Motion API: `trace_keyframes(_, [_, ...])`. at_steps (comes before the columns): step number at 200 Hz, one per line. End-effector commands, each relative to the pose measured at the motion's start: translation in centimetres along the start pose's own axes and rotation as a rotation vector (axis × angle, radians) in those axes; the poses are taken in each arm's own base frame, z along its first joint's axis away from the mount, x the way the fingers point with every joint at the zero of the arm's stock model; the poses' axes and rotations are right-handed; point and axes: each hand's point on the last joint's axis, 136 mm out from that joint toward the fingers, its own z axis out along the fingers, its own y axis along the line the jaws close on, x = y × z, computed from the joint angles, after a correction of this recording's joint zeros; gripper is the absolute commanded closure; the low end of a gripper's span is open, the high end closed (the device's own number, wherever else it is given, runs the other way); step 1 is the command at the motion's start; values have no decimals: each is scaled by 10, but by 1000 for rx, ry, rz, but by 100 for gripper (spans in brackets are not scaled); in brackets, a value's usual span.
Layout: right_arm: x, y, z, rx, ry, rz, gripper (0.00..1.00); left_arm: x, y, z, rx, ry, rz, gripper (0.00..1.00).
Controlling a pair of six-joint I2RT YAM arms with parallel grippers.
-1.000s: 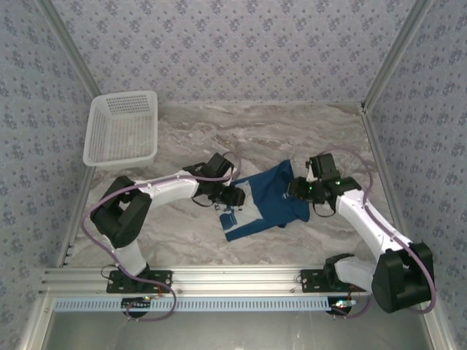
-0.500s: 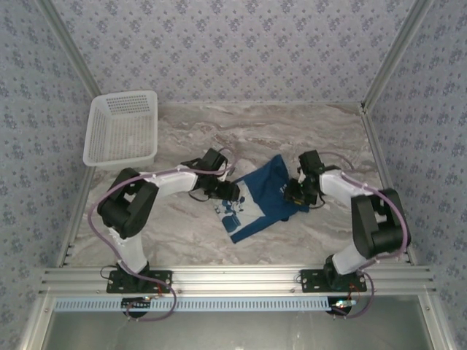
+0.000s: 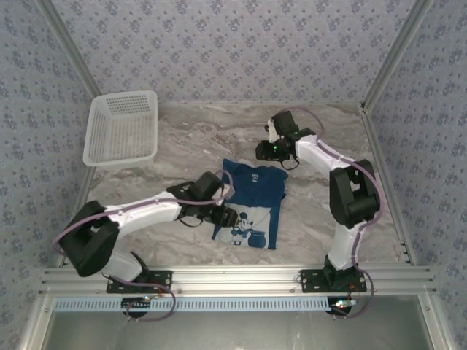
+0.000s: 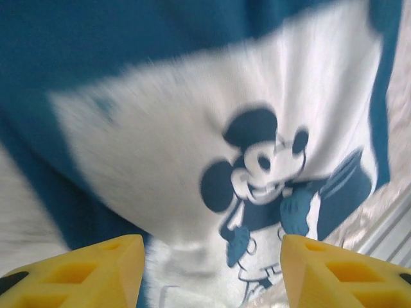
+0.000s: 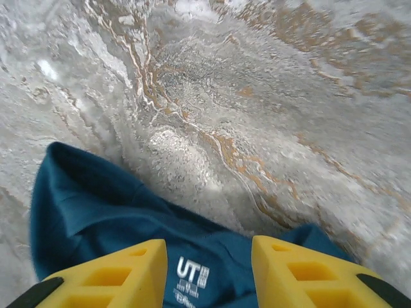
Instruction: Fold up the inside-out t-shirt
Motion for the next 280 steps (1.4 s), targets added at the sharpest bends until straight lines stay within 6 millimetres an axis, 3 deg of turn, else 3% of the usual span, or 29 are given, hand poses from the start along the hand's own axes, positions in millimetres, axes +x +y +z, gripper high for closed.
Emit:
trace_keyframes(1, [17,-25,-25,67,9,57,56,-59,28,-19,-53,-183,-96,40])
trace_keyframes(21, [34,-50,-36,104,0,171,53,-97,52,-14,-51,-216,-163,40])
trace_keyframes(26, [51,-60,-33,113,23,208,53,-106,57,-13,-54,-220,-171,40])
trace_keyframes(37, [61,-70,-33,109,19,261,51,-124,64,-6,-48,-218,-175,40])
trace_keyframes(61, [78,-70,-19,65,68,300,49,-149,86,14,-59,-183,-201,42])
trace_keyframes(76, [77,-65,-10,13,61,323,50,-162,92,24,-28,-165,-211,45])
trace_keyframes(109, [68,-61,6,-45,41,344,61,-167,92,46,17,-118,-220,58])
trace_keyframes(140, [63,-57,17,-82,47,350,74,-173,86,54,82,-116,-238,76])
trace_keyframes(161, [57,-56,20,-96,35,342,85,-172,88,53,84,-119,-249,88])
trace_keyframes(186, [39,-43,13,-175,-14,289,95,-172,97,37,86,-160,-304,98])
trace_keyframes(205, [30,-34,4,-244,-56,264,98,-173,100,21,114,-203,-345,100])
trace_keyframes(227, [29,-36,-2,-315,-78,292,100,-175,102,13,145,-213,-374,100])
trace_keyframes(256, [31,-55,5,-289,-83,335,100,-183,102,15,155,-217,-380,100])
trace_keyframes(280, [29,-70,18,-241,-65,352,100,-187,117,24,99,-219,-417,100])
